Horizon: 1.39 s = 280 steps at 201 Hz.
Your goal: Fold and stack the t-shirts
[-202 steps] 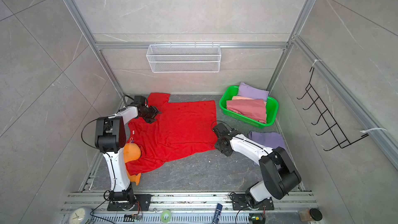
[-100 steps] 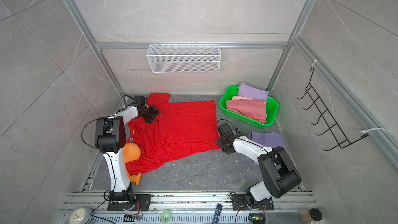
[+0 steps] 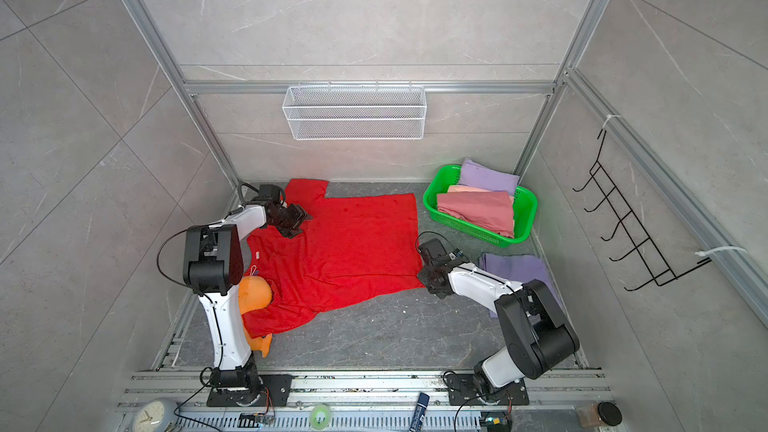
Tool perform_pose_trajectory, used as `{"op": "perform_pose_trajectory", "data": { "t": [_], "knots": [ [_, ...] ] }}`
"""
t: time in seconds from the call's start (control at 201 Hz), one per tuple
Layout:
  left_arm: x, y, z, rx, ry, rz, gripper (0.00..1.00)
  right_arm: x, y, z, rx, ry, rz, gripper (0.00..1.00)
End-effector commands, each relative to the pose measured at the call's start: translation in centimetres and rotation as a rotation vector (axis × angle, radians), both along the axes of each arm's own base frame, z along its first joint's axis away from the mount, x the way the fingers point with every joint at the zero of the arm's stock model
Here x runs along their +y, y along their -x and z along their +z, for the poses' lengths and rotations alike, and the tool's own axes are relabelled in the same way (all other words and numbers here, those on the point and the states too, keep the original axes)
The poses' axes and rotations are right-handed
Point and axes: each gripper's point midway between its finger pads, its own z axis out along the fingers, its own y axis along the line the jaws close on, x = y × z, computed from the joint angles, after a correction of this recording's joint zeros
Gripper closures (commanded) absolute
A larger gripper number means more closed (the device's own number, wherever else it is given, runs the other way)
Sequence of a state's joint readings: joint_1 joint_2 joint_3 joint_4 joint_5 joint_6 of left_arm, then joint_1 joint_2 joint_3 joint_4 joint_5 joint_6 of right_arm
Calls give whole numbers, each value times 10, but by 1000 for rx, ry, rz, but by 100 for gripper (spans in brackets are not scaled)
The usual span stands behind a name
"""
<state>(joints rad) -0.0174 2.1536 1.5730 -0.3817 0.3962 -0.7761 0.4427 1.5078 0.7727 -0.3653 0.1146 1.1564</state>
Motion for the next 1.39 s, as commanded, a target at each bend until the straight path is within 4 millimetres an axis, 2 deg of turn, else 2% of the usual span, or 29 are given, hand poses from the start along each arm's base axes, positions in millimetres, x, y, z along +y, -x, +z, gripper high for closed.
{"op": "perform_pose_trajectory", "data": {
  "t": [0.0, 0.105, 0.184, 0.304, 0.463, 0.498, 0.572, 0.607, 0.722, 0.851, 0.971, 1.05, 1.115, 1.185, 1.389],
  "knots": [
    [-1, -6, 4, -14, 11, -18, 35, -9, 8, 26, 2, 64, 29, 100],
    [3, -6, 4, -13, 4, -9, 35, -13, 24, 40, 9, 89, 51, 100],
    [7, -6, 1, -6, 6, -3, 35, -16, 40, 43, 29, 100, 65, 100],
    [12, -9, -2, -1, 9, 9, 35, -13, 61, 35, 73, 113, 110, 100],
    [15, -14, 2, -16, -1, 18, 35, -23, 89, 24, 176, 208, 98, 99],
    [16, -16, 4, -21, -1, 18, 35, -29, 93, 24, 189, 232, 71, 91],
    [16, -18, 7, -28, -3, 15, 35, -40, 94, 29, 189, 278, 27, 61],
    [16, -19, 9, -36, -8, 8, 35, -39, 90, 33, 173, 281, 28, 54],
    [17, -22, 20, -67, -34, -17, 34, -25, 57, 57, 66, 277, 79, 50],
    [20, -27, 40, -120, -80, -60, 34, 6, 8, 88, -57, 266, 171, 49],
    [29, -33, 54, -159, -159, -80, 34, 49, -57, 121, -232, 236, 263, 45],
    [34, -36, 57, -165, -195, -87, 33, 79, -99, 136, -330, 192, 305, 43],
    [34, -37, 54, -158, -200, -95, 33, 104, -129, 139, -380, 142, 340, 43],
    [34, -39, 49, -149, -205, -98, 33, 124, -159, 133, -404, 101, 363, 43],
    [34, -41, 37, -136, -204, -97, 33, 157, -228, 109, -443, 6, 388, 43]
  ]
}}
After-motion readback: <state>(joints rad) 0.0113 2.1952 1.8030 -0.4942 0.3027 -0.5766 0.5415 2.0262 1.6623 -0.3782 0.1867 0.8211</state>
